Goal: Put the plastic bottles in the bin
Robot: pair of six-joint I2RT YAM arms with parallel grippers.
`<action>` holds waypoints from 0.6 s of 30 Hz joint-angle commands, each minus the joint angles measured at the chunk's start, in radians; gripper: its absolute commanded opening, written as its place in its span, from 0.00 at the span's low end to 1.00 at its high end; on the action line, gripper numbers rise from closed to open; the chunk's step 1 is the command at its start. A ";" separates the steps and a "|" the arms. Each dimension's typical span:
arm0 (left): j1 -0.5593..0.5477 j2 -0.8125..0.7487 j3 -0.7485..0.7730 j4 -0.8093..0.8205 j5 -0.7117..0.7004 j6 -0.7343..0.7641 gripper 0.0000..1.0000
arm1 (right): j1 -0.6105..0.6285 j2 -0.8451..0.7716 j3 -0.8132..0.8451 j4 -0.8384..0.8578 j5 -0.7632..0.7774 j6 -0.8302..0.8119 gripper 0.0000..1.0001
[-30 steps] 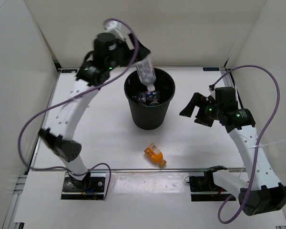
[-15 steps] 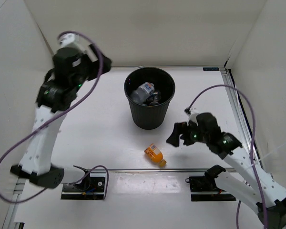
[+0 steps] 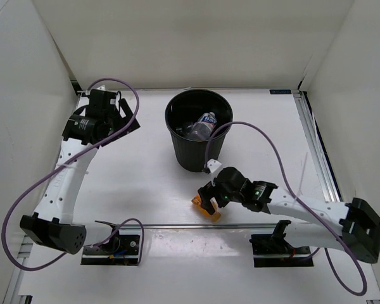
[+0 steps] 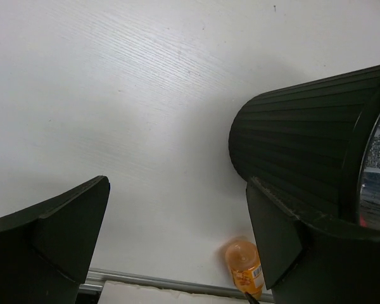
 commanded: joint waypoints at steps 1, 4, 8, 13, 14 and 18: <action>0.013 -0.062 0.015 -0.027 0.008 -0.007 1.00 | 0.012 0.081 0.009 0.117 0.051 -0.026 1.00; 0.013 -0.062 0.006 -0.027 0.008 -0.007 1.00 | 0.031 0.141 0.018 0.108 -0.004 -0.026 0.99; 0.022 -0.082 -0.017 -0.037 0.008 -0.007 1.00 | 0.031 0.171 0.035 0.036 -0.044 -0.014 0.81; 0.044 -0.125 -0.090 -0.026 -0.002 -0.016 1.00 | 0.055 0.130 0.153 -0.197 -0.070 -0.002 0.44; 0.044 -0.139 -0.103 -0.026 -0.002 -0.026 1.00 | 0.055 0.088 0.171 -0.228 -0.070 0.009 0.39; 0.053 -0.162 -0.153 -0.017 -0.002 -0.036 1.00 | 0.096 -0.028 0.283 -0.378 0.007 0.032 0.27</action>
